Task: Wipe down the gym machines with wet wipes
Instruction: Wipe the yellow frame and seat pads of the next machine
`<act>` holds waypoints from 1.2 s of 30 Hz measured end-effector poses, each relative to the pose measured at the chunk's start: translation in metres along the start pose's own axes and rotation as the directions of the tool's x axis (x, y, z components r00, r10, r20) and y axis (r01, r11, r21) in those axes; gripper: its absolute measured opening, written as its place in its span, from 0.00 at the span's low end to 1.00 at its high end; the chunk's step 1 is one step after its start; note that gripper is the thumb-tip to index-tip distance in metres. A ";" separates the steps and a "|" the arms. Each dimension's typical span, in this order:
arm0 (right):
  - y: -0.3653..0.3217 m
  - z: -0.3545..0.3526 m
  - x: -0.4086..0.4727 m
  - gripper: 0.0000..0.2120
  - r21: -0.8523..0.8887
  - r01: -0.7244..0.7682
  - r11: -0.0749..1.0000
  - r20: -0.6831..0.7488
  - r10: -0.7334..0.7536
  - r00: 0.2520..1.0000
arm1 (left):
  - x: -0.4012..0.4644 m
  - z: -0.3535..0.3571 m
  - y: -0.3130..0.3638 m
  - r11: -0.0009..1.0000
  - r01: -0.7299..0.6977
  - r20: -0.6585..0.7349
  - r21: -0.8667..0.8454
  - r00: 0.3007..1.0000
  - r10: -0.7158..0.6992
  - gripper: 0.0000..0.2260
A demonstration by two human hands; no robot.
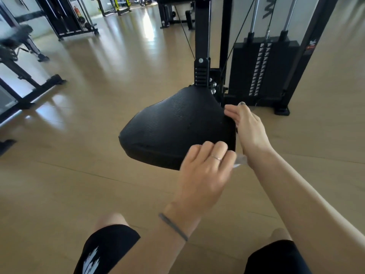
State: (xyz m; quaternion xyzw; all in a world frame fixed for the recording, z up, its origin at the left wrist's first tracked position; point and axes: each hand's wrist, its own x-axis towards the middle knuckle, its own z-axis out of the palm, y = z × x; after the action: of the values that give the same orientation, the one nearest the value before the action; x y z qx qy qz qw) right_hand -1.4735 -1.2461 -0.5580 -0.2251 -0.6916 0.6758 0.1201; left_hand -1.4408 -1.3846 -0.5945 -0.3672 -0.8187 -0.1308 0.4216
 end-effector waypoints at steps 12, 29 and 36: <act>-0.003 0.032 0.002 0.25 -0.277 0.113 0.954 -0.111 -0.149 0.983 | 0.073 0.012 -0.065 0.921 0.385 0.549 -0.064 0.784 -0.290 0.08; 0.012 0.019 0.015 0.22 0.083 -0.207 0.975 -0.064 0.213 0.975 | 0.098 0.051 -0.086 0.947 -0.008 0.565 -0.323 0.801 0.199 0.09; -0.003 0.026 0.009 0.23 -0.182 -0.109 0.977 -0.111 0.090 0.990 | 0.105 0.051 -0.105 0.965 0.037 0.609 -0.259 0.782 0.133 0.09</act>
State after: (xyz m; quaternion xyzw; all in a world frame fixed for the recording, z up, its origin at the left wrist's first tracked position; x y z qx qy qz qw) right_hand -1.4940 -1.2644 -0.5580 -0.3041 -0.7329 0.6004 0.0997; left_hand -1.5853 -1.3798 -0.5331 -0.4620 -0.8779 -0.0967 0.0805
